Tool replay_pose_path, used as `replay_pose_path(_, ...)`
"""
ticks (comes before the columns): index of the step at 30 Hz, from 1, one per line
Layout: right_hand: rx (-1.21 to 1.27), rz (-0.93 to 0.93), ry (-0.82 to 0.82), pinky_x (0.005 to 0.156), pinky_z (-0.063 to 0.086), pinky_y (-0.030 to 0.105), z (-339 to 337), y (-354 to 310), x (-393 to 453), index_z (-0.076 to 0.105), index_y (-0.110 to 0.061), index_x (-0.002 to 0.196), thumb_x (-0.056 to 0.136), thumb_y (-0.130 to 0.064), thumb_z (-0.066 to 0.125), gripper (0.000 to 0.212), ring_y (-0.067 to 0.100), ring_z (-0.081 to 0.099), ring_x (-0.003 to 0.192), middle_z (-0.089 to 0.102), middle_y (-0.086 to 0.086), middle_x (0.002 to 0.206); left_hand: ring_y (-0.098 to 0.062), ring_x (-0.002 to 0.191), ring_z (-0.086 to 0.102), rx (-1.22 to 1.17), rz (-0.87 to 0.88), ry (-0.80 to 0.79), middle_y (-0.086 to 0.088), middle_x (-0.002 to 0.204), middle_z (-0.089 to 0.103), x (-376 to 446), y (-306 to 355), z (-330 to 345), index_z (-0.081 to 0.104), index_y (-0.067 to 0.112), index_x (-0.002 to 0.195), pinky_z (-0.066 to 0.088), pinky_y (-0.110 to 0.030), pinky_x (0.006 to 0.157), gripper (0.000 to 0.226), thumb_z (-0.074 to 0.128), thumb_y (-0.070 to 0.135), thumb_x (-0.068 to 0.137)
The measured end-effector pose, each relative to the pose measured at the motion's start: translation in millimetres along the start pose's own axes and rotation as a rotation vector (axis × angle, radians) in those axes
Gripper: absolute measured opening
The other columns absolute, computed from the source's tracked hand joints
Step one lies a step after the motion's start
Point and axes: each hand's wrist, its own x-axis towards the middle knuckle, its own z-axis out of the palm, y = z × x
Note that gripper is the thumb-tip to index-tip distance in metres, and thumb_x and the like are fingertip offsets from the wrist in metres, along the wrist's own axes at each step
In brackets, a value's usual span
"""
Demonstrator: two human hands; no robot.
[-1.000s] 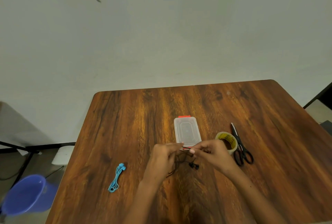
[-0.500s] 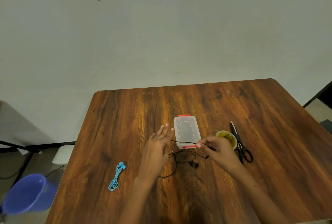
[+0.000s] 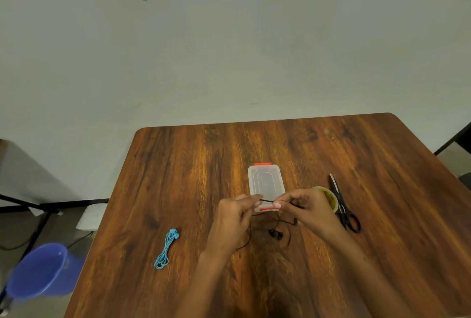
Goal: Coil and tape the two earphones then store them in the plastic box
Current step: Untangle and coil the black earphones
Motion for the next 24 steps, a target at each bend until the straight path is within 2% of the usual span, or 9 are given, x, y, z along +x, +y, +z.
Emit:
replay_pose_path(3, -0.041, -0.013, 0.014, 0.070, 0.057, 0.023, -13.1, 8.2, -1.9, 0.077, -0.013, 0.082, 0.079, -0.014, 0.074, 0.005, 0.010, 0.071, 0.076, 0.075, -0.003, 0.078, -0.007, 0.080, 0.067, -0.001, -0.036, 0.079, -0.002, 0.088, 0.073, 0.3, -11.8, -11.5, 0.071, 0.016, 0.110, 0.053, -0.021, 0.069, 0.027, 0.063, 0.002, 0.088)
replay_pose_path(6, -0.068, -0.026, 0.021, 0.065, 0.051, 0.017, -19.2, 13.9, -5.2, 0.076, -0.009, 0.083, 0.081, -0.010, 0.072, 0.005, 0.007, 0.068, 0.072, 0.073, -0.003, 0.073, -0.008, 0.079, 0.068, 0.007, -0.036, 0.092, -0.002, 0.085, 0.073, -1.1, -16.1, -15.9, 0.072, 0.019, 0.108, 0.054, -0.031, 0.069, 0.025, 0.063, 0.005, 0.089)
replay_pose_path(10, -0.078, 0.006, 0.039, 0.065, 0.052, 0.023, -15.8, 16.8, -6.6, 0.075, -0.009, 0.084, 0.083, -0.012, 0.071, 0.006, 0.011, 0.067, 0.072, 0.072, -0.005, 0.073, -0.006, 0.081, 0.067, 0.016, -0.057, 0.058, 0.000, 0.089, 0.073, -2.9, -19.4, -12.6, 0.070, 0.020, 0.111, 0.054, -0.029, 0.071, 0.029, 0.062, 0.003, 0.089)
replay_pose_path(14, -0.114, 0.016, 0.048, 0.070, 0.053, 0.032, -11.3, 13.8, -8.2, 0.075, -0.012, 0.084, 0.083, -0.015, 0.070, 0.005, 0.013, 0.067, 0.077, 0.072, -0.001, 0.078, -0.008, 0.075, 0.067, 0.037, -0.142, 0.009, -0.005, 0.099, 0.073, -3.4, -18.3, -11.0, 0.053, 0.016, 0.132, 0.053, -0.026, 0.070, 0.042, 0.055, 0.003, 0.092)
replay_pose_path(15, -0.135, 0.017, 0.045, 0.071, 0.054, 0.033, -11.0, 12.6, -9.1, 0.075, -0.013, 0.084, 0.083, -0.016, 0.071, 0.005, 0.012, 0.066, 0.077, 0.072, -0.002, 0.078, -0.011, 0.085, 0.068, 0.056, -0.150, 0.004, -0.010, 0.107, 0.071, -3.5, -15.5, -9.3, 0.047, 0.014, 0.138, 0.053, -0.026, 0.075, 0.046, 0.054, 0.003, 0.093)
replay_pose_path(17, -0.173, 0.021, 0.028, 0.073, 0.055, 0.034, -7.2, 10.3, -8.1, 0.075, -0.015, 0.084, 0.083, -0.018, 0.071, 0.005, 0.010, 0.066, 0.077, 0.072, -0.005, 0.078, -0.013, 0.125, 0.051, 0.098, -0.111, -0.028, -0.009, 0.136, 0.055, -1.4, -12.0, -5.1, 0.041, 0.015, 0.142, 0.046, -0.028, 0.101, 0.049, 0.052, 0.006, 0.095)
replay_pose_path(19, -0.198, 0.015, -0.003, 0.072, 0.055, 0.033, -1.8, 6.6, -6.5, 0.075, -0.017, 0.084, 0.083, -0.021, 0.071, 0.005, 0.007, 0.066, 0.077, 0.072, -0.007, 0.079, -0.008, 0.139, 0.031, 0.108, -0.042, -0.081, 0.002, 0.146, 0.040, 1.9, -5.9, 1.2, 0.042, 0.017, 0.140, 0.029, -0.029, 0.115, 0.046, 0.054, 0.015, 0.095)
replay_pose_path(21, -0.192, -0.009, -0.034, 0.070, 0.053, 0.029, 3.7, 2.9, -4.9, 0.075, -0.021, 0.083, 0.083, -0.025, 0.072, 0.005, 0.005, 0.066, 0.077, 0.072, -0.010, 0.078, -0.003, 0.134, 0.037, 0.054, 0.009, -0.124, 0.002, 0.140, 0.049, 3.0, 4.0, 9.0, 0.051, 0.016, 0.134, 0.030, -0.023, 0.113, 0.041, 0.058, 0.019, 0.093)
replay_pose_path(24, -0.131, -0.014, -0.061, 0.074, 0.055, 0.032, 7.4, -2.1, -3.0, 0.075, -0.024, 0.084, 0.082, -0.026, 0.072, 0.004, 0.006, 0.067, 0.081, 0.073, -0.011, 0.081, 0.002, 0.107, 0.060, -0.034, 0.034, -0.101, 0.001, 0.115, 0.069, 1.0, 12.0, 14.6, 0.065, 0.016, 0.120, 0.046, -0.010, 0.091, 0.030, 0.060, 0.010, 0.091)
